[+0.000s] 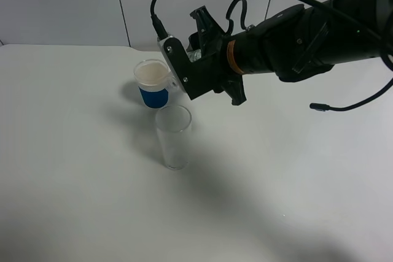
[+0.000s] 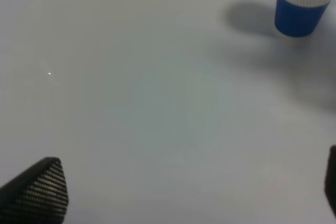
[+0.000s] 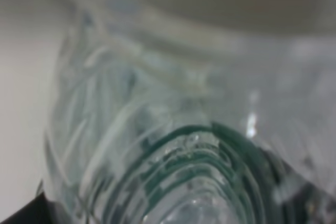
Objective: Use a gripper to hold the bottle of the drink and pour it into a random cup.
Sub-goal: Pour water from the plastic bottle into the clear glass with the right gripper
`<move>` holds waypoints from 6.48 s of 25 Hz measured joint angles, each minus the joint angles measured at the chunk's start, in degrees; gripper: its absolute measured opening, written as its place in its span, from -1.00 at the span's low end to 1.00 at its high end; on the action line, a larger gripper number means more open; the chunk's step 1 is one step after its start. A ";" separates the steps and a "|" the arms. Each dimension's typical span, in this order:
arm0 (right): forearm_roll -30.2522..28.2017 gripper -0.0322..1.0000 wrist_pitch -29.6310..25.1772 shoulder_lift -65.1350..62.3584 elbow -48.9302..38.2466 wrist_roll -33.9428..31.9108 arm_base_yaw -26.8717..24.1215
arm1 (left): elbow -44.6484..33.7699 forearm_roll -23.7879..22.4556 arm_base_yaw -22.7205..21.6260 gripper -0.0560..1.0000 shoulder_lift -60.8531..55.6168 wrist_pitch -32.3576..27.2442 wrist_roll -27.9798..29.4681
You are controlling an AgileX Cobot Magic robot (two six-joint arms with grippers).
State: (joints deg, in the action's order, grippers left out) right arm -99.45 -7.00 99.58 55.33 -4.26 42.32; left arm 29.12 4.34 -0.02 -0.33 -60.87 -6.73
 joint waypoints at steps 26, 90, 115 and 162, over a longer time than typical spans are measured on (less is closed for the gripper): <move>0.00 0.16 -4.38 1.02 0.00 10.98 3.79 | 0.00 -0.05 0.00 0.99 0.00 0.00 0.00; 0.04 0.16 -6.86 1.03 2.47 23.95 4.53 | 0.00 -0.05 0.00 0.99 0.00 0.00 0.00; 0.04 0.16 -6.86 1.03 2.47 25.52 4.53 | 0.00 -0.05 0.00 0.99 0.00 0.00 0.00; -0.01 0.16 -7.98 1.03 2.58 33.10 5.16 | 0.00 -0.05 0.00 0.99 0.00 0.00 0.00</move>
State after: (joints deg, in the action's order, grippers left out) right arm -99.47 -14.99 100.61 57.91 28.85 47.48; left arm 29.12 4.29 -0.02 -0.33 -60.87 -6.73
